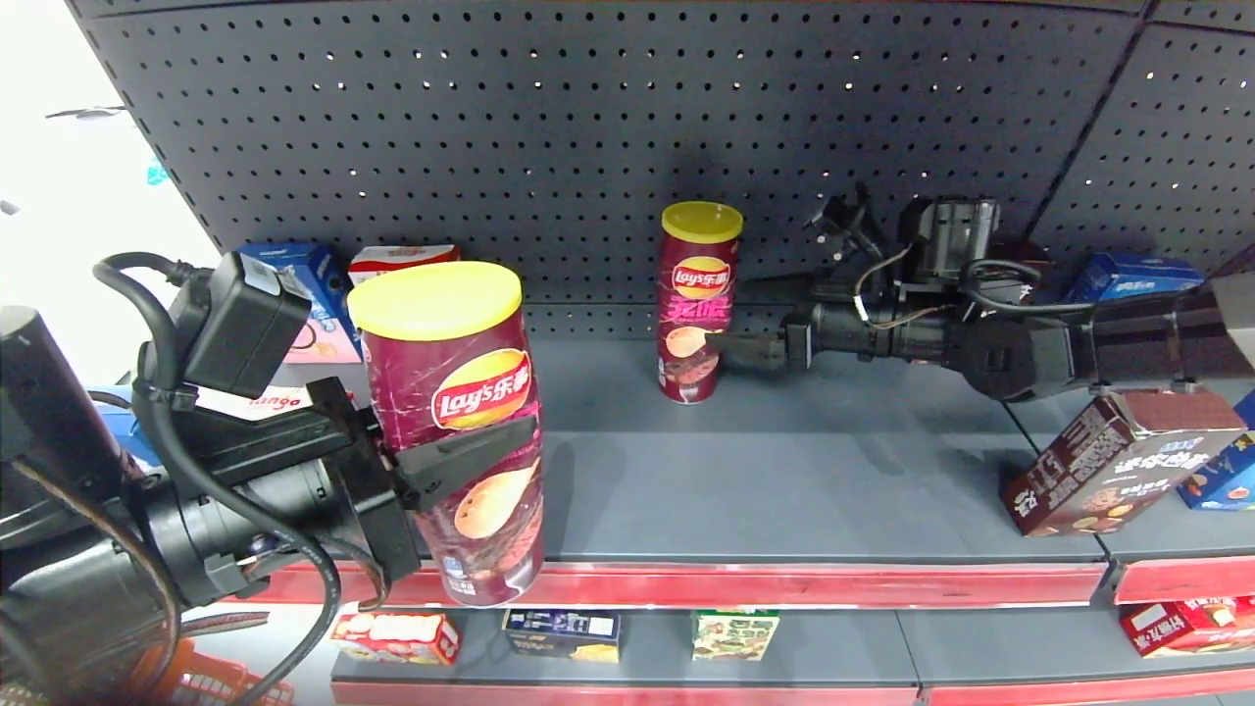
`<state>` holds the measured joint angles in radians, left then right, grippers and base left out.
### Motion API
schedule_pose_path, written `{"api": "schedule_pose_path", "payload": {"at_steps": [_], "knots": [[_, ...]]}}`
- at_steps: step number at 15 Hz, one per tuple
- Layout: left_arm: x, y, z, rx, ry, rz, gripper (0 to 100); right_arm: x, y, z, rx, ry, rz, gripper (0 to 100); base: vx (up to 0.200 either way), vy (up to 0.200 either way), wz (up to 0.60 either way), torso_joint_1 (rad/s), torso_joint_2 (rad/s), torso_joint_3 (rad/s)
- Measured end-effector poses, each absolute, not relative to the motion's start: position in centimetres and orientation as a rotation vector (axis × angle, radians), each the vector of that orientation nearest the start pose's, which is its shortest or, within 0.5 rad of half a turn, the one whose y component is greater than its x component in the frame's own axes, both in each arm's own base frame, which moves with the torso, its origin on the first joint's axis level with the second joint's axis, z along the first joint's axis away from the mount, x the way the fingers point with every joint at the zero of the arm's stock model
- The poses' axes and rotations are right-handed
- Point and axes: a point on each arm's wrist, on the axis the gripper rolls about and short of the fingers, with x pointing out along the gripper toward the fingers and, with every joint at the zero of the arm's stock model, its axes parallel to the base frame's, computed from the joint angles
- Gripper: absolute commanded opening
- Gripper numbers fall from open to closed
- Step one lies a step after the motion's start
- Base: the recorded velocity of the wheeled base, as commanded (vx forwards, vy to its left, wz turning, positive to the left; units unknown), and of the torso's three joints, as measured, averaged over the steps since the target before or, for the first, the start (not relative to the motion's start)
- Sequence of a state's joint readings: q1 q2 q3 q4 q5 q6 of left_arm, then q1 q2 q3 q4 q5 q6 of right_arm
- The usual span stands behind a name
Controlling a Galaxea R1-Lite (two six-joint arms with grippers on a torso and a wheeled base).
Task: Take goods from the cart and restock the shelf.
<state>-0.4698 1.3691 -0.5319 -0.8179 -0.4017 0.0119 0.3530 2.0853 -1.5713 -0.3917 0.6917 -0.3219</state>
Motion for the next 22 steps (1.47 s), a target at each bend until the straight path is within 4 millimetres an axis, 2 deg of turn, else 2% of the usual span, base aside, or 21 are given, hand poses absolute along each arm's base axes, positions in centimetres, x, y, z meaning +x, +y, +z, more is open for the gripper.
{"api": "schedule_pose_path", "payload": {"at_steps": [6,14,15,22], "knots": [[18.7,-10.4,21.2,0.011,0.016,-0.870,0,42.5,18.8,21.2,-0.270,-0.056,1.084,100,0.000,0.000,0.00,0.000,0.00,0.000],[18.6,-10.3,20.8,0.010,0.032,-0.867,0,44.3,20.5,19.8,-0.272,-0.073,1.091,100,0.000,0.000,0.00,0.000,0.00,0.000],[18.6,-10.3,20.8,0.010,0.034,-0.866,0,44.5,20.6,19.6,-0.273,-0.076,1.092,0,0.000,0.000,0.00,0.000,0.00,0.000],[18.5,-10.2,20.5,0.010,0.044,-0.866,0,44.7,20.8,19.3,-0.272,-0.072,1.092,0,0.000,0.000,0.00,0.000,0.00,0.000]]}}
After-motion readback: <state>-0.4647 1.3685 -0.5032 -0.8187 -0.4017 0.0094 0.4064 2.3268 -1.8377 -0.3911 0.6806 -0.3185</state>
